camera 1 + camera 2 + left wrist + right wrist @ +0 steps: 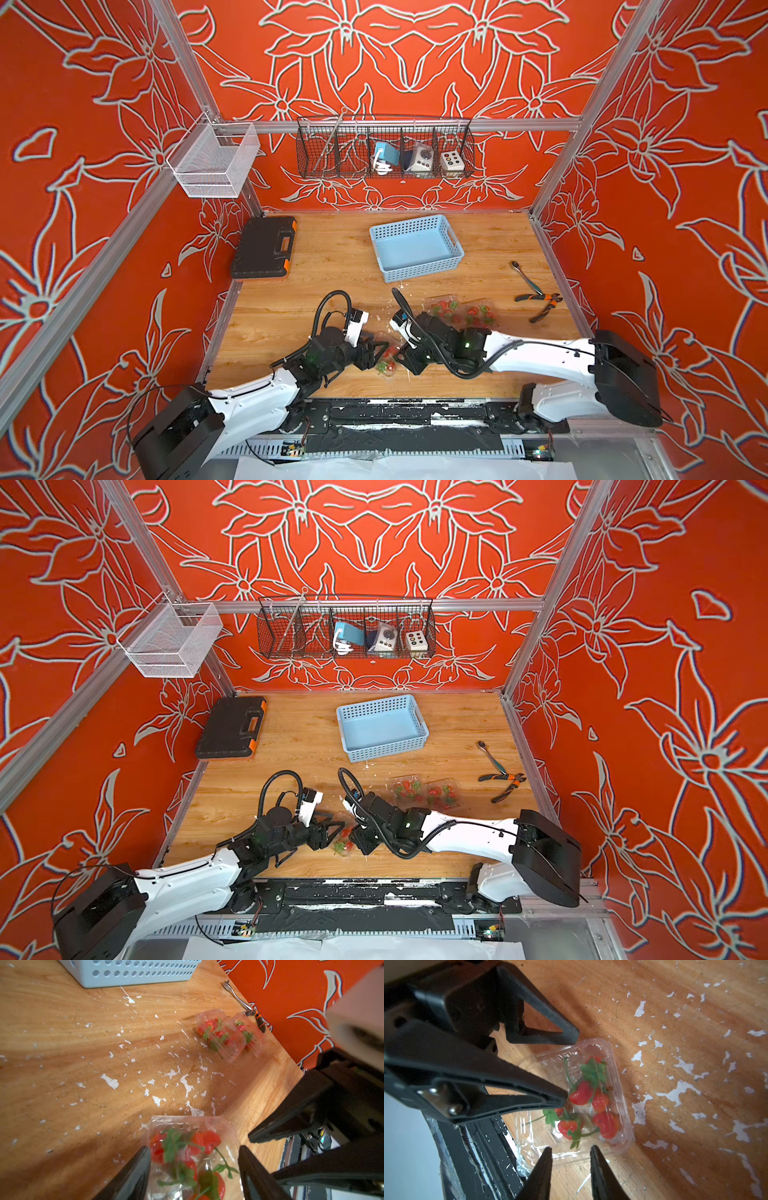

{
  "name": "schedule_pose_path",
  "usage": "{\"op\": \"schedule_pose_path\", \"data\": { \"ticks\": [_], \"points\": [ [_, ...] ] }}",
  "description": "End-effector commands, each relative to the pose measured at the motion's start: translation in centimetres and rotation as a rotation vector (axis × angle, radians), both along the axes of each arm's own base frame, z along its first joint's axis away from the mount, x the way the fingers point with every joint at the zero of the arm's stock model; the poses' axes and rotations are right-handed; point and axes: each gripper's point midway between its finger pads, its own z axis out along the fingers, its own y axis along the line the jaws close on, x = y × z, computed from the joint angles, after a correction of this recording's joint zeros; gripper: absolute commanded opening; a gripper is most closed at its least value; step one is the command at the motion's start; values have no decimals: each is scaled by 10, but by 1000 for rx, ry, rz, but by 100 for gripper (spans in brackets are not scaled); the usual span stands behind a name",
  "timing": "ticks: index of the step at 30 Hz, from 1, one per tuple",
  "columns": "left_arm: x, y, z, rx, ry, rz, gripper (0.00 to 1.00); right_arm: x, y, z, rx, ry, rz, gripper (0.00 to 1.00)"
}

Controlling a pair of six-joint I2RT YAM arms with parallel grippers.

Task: Pack strawberries into containers
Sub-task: Close the packing box at the center of the board.

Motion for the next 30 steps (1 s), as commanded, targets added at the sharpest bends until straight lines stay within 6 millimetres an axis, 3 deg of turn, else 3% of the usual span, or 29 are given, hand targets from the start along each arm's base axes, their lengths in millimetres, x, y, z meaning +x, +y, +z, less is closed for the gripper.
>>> {"op": "schedule_pose_path", "data": {
  "ticks": [1, 5, 11, 15, 19, 25, 30],
  "points": [
    [-8, 3, -16, 18, 43, 21, 66, 5, -9, -5, -23, -18, -57, 34],
    [-12, 3, -22, 34, 48, 23, 66, 10, -22, -4, -39, -24, -129, 35],
    [-13, 2, -21, 38, 40, 16, 66, -9, -37, 4, 42, 103, -187, 38],
    [-13, 1, -21, 44, 34, 11, 66, -26, -31, 3, 157, 245, -217, 42],
    [-17, 3, -31, 72, 53, 5, 66, -26, -30, -3, 260, 329, -310, 49],
    [-20, 3, -37, 91, 53, -2, 65, -25, -29, -12, 230, 349, -328, 56],
    [-22, 0, -39, 87, 60, -10, 65, -26, -16, -15, 216, 355, -303, 57]
  ]
}}
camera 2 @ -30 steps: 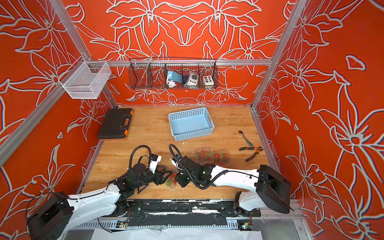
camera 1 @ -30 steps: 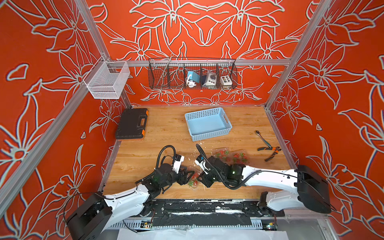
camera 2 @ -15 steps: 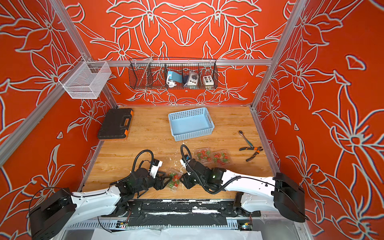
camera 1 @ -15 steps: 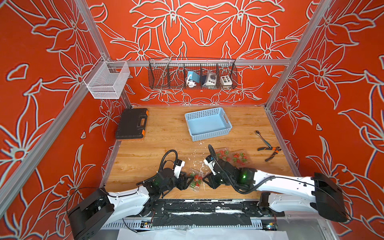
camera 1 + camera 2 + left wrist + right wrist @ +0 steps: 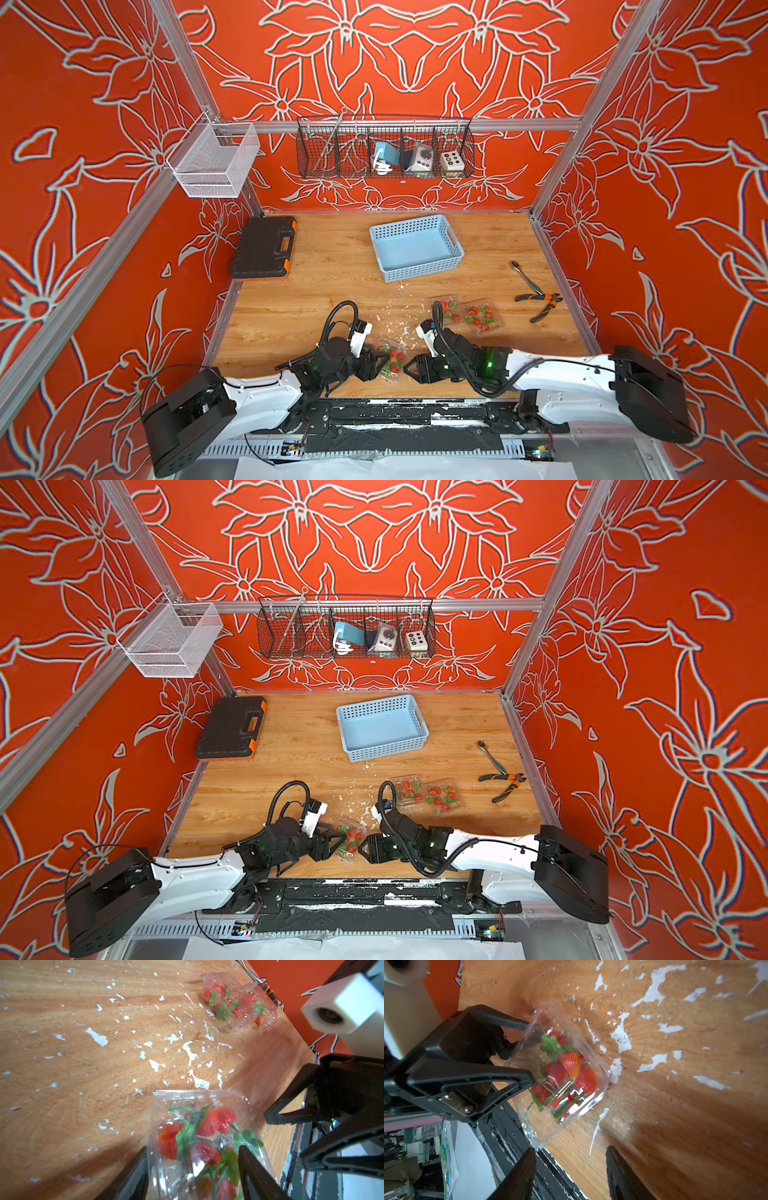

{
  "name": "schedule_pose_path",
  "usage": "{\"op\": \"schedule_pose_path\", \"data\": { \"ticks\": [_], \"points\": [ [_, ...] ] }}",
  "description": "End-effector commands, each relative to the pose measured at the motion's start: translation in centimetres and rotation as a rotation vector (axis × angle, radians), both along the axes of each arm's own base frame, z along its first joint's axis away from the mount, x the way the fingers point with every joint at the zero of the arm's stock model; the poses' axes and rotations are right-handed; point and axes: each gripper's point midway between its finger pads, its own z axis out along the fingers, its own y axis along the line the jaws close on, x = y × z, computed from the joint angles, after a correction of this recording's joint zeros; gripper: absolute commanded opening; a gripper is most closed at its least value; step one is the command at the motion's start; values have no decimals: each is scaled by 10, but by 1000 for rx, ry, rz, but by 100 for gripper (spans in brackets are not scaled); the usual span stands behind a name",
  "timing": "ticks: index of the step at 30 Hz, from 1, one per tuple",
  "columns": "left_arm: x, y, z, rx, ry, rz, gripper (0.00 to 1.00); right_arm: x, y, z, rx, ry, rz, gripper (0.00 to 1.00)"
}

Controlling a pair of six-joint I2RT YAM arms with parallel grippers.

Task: Pack strawberries into containers
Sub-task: Close the packing box at the center of the board.

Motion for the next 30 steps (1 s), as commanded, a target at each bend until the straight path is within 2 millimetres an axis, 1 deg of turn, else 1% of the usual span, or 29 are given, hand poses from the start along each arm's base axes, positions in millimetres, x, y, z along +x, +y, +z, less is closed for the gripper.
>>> {"op": "schedule_pose_path", "data": {
  "ticks": [1, 5, 9, 12, 18, 23, 25, 30],
  "points": [
    [-6, 4, -14, 42, 20, -4, 65, 0, 20, 13, 48, 8, 10, 57],
    [-7, 5, -15, 48, 17, 1, 65, -6, 32, 10, 18, 19, 52, 57],
    [-7, 8, -17, 53, 17, 9, 64, -10, 40, 10, -4, 19, 78, 58],
    [-9, 9, -19, 55, 23, 8, 64, -14, 41, 3, -37, 23, 89, 58],
    [-10, 8, -19, 46, 27, -3, 64, -24, 39, -19, -141, 36, 118, 57],
    [-11, 9, -18, 43, 28, -1, 63, -25, 39, -25, -172, 30, 120, 57],
    [-11, 9, -18, 42, 26, 1, 63, -24, 38, -26, -176, 28, 115, 56],
    [-12, 10, -19, 43, 31, 0, 63, -21, 40, -13, -141, -4, 114, 56]
  ]
}}
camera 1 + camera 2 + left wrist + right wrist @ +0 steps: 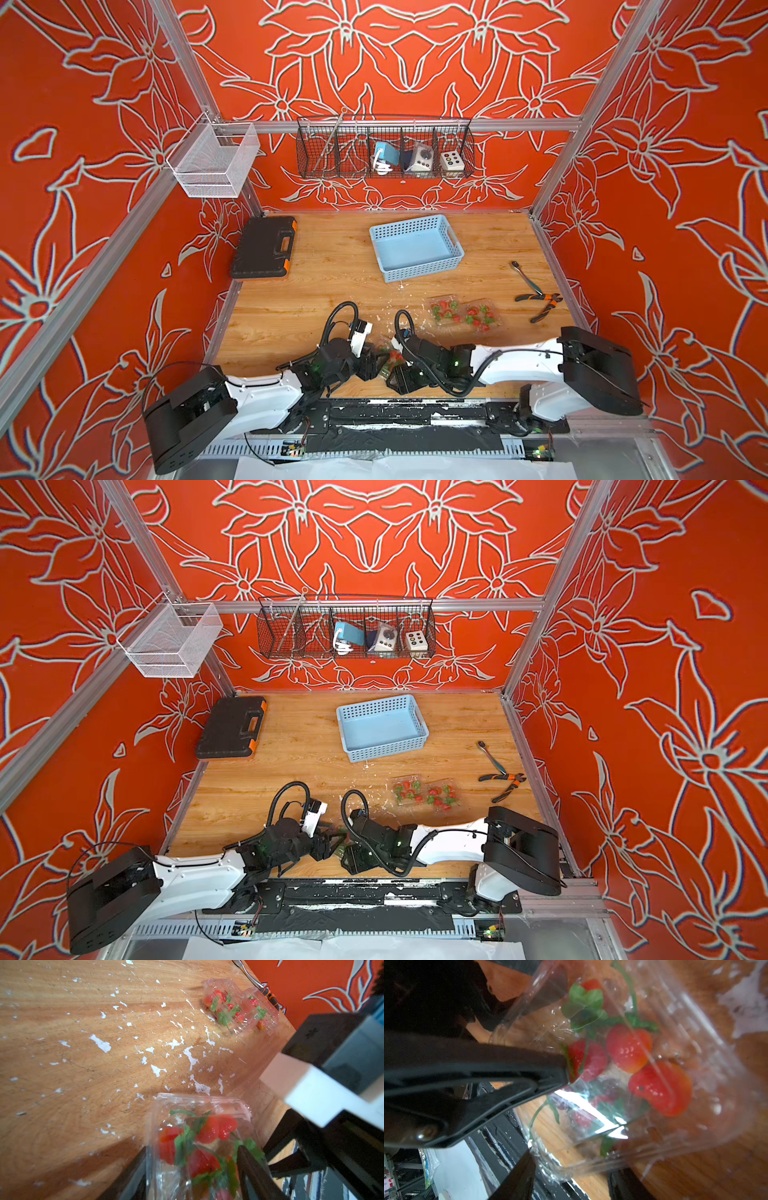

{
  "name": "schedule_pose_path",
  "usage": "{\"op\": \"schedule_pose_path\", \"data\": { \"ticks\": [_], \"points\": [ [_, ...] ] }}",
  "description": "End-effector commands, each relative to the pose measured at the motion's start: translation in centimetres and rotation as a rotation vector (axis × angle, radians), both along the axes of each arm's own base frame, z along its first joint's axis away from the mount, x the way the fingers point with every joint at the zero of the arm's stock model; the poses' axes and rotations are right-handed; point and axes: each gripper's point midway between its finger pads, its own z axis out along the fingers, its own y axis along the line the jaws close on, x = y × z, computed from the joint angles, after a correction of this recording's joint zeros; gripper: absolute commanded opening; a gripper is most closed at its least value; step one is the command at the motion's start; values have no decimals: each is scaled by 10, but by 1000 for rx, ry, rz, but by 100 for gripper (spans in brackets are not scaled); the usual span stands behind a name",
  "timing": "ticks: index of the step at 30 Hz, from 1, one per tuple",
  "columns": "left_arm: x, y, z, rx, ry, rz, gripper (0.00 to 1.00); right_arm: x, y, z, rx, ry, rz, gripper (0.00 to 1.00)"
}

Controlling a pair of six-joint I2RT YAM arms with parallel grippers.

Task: Pack strawberries into containers
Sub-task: Close the packing box at the center of the board.

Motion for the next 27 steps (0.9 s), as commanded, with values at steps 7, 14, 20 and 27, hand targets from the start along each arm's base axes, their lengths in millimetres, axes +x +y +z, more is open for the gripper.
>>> {"op": "schedule_pose_path", "data": {
  "ticks": [7, 14, 20, 27],
  "points": [
    [-14, 10, -22, 44, 49, -14, 63, 8, -6, 15, 11, -58, -39, 56],
    [-15, 10, -22, 42, 49, -19, 62, 15, -9, 5, -18, -43, -68, 53],
    [-16, 11, -22, 38, 49, -18, 62, 19, -10, 4, -30, -51, -76, 46],
    [-16, 11, -22, 39, 49, -19, 62, 14, -12, -11, -81, -20, -57, 44]
  ]
}}
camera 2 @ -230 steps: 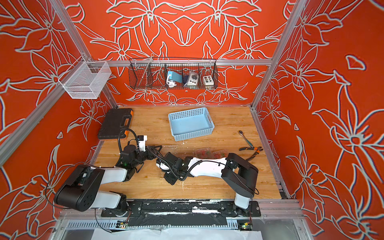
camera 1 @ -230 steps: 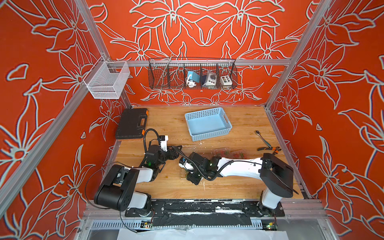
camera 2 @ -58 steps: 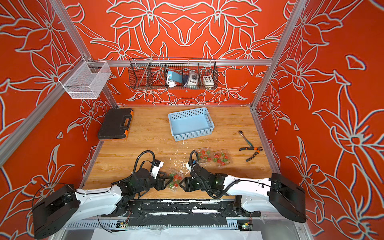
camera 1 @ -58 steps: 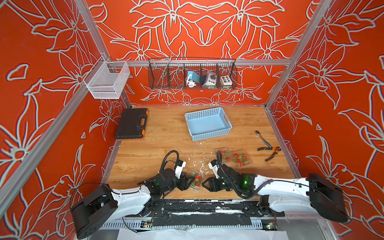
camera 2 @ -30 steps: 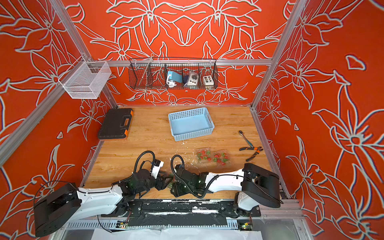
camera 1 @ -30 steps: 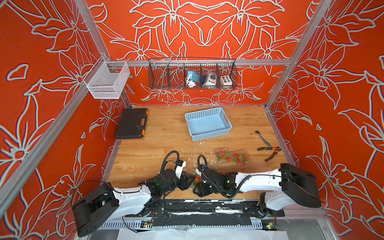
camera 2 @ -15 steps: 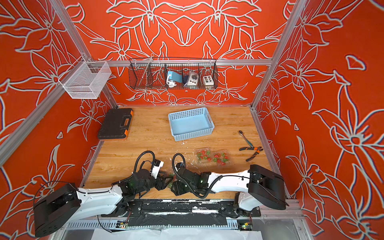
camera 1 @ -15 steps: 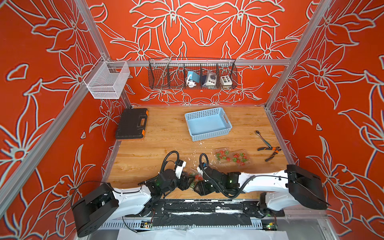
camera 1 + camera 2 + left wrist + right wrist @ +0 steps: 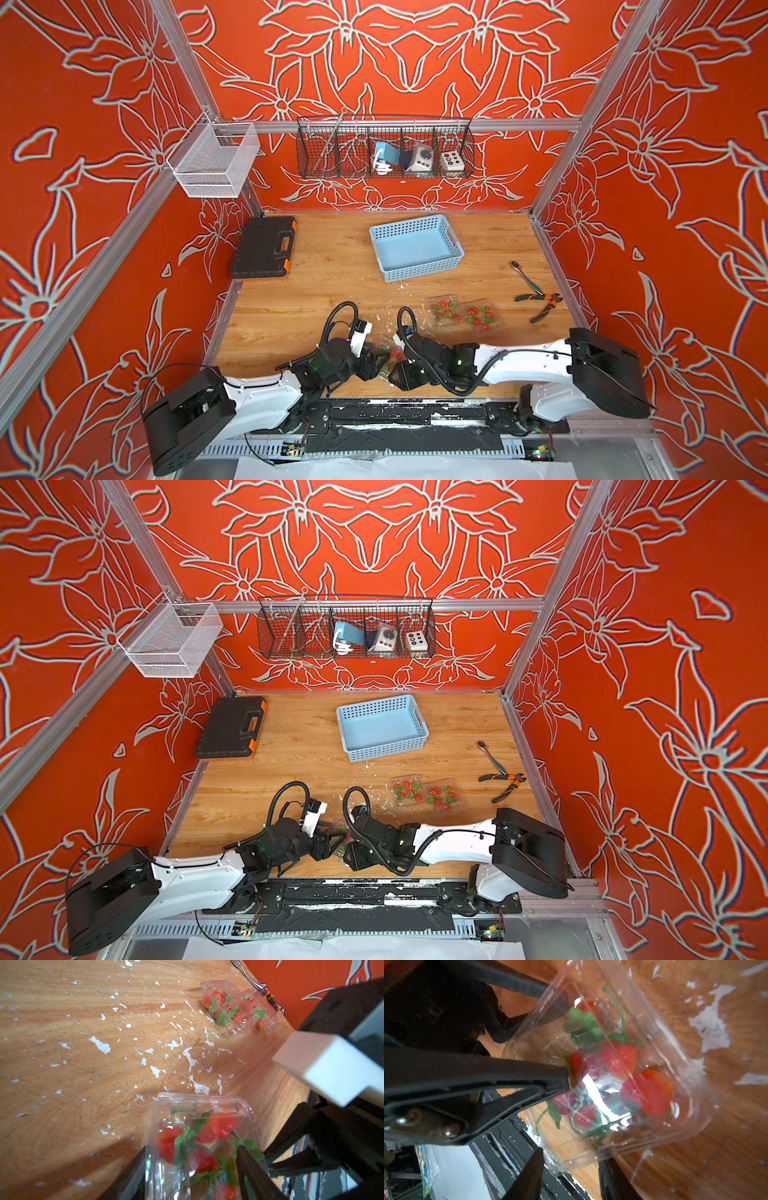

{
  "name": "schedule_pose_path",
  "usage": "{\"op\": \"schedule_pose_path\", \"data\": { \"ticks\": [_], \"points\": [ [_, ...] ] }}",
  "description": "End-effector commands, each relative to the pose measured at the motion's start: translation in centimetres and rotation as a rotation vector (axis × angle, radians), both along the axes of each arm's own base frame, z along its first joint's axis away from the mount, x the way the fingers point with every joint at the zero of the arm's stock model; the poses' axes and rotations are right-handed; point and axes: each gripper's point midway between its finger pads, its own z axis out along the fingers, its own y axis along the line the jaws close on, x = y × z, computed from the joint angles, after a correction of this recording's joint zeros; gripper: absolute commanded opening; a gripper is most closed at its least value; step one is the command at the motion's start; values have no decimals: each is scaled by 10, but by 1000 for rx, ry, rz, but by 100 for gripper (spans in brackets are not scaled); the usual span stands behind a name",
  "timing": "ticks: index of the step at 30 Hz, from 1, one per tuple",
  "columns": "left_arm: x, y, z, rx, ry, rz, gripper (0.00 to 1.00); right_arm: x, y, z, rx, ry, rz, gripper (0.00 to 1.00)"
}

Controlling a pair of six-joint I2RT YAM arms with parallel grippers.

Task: Pack strawberries into containers
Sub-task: Close the packing box at the center of the board.

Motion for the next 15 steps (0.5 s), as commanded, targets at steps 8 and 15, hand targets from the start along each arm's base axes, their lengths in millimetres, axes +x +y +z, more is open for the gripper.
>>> {"op": "schedule_pose_path", "data": {
  "ticks": [8, 15],
  "points": [
    [-16, 11, -23, 42, 53, -21, 62, 5, -15, -25, -106, 8, -35, 43],
    [-17, 10, -25, 42, 60, -25, 62, 5, -20, -32, -131, 12, -44, 39]
  ]
}}
